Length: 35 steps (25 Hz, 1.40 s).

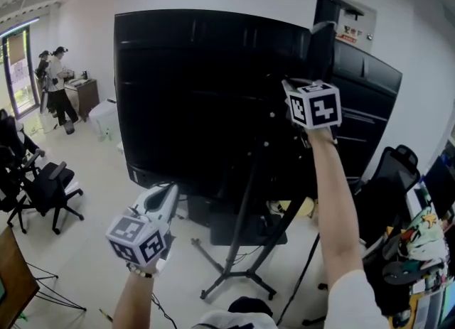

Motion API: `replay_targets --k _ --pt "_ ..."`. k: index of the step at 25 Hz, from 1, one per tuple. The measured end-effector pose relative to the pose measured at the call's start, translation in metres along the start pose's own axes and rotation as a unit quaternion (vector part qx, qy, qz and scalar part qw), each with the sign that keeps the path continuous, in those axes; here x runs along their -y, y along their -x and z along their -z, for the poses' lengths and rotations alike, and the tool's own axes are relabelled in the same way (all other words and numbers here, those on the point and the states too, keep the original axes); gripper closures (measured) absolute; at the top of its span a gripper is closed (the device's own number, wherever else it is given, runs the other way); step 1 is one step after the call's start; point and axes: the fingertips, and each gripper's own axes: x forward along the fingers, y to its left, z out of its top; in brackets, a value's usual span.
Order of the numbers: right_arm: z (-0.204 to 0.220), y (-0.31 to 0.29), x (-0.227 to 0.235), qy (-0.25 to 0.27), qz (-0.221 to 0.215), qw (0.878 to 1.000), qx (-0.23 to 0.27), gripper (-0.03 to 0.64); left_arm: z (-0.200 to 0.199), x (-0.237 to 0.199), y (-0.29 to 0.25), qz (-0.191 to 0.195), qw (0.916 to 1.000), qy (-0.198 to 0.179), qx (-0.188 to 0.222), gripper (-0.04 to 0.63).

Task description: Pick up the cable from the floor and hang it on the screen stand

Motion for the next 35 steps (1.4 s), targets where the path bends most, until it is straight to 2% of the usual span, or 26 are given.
replay_targets --k 3,7,12,14,17,20,22,24,27,29,32,35 --pt "0.018 -0.008 0.006 -0.019 -0.005 0.999 -0.039 0.589 -0.001 0.001 0.003 0.009 1.0 0.001 0.002 0.589" --pt "0.057 -0.015 0.001 -0.059 -0.035 0.992 -0.105 0.591 0.001 0.011 0.005 0.031 0.9995 0.009 0.006 0.589" --pt "0.089 -0.006 -0.013 -0.061 -0.045 0.986 -0.148 0.589 -0.001 0.028 0.007 0.059 0.998 0.017 0.012 0.589" --pt "0.096 -0.001 -0.022 -0.072 -0.054 0.984 -0.151 0.589 0.002 0.031 0.007 0.066 0.9976 0.017 0.009 0.589" --pt "0.092 0.004 -0.023 -0.083 -0.057 0.987 -0.124 0.58 0.013 0.034 0.005 0.07 0.9973 0.02 -0.001 0.589" --pt "0.095 0.007 -0.027 -0.103 -0.072 0.987 -0.105 0.569 0.032 0.04 0.005 0.076 0.9961 0.044 -0.011 0.588" --pt "0.095 0.004 -0.027 -0.147 -0.092 0.98 -0.095 0.59 0.043 0.048 0.006 0.085 0.9945 0.059 -0.017 0.588" --pt "0.1 -0.002 -0.029 -0.209 -0.117 0.966 -0.097 0.597 0.048 0.059 0.009 0.092 0.9933 0.067 -0.018 0.588" --pt "0.122 -0.007 -0.042 -0.242 -0.139 0.952 -0.127 0.597 0.053 0.072 0.011 0.093 0.9929 0.072 -0.02 0.588" --pt "0.135 -0.003 -0.045 -0.232 -0.132 0.955 -0.13 0.595 0.058 0.081 0.014 0.09 0.993 0.072 -0.025 0.588" --pt "0.138 0.008 -0.042 -0.188 -0.107 0.97 -0.107 0.58 0.07 0.085 0.02 0.073 0.9943 0.068 -0.038 0.588" --pt "0.14 0.024 -0.046 -0.157 -0.102 0.978 -0.092 0.566 0.086 0.096 0.022 0.048 0.9951 0.072 -0.049 0.588"
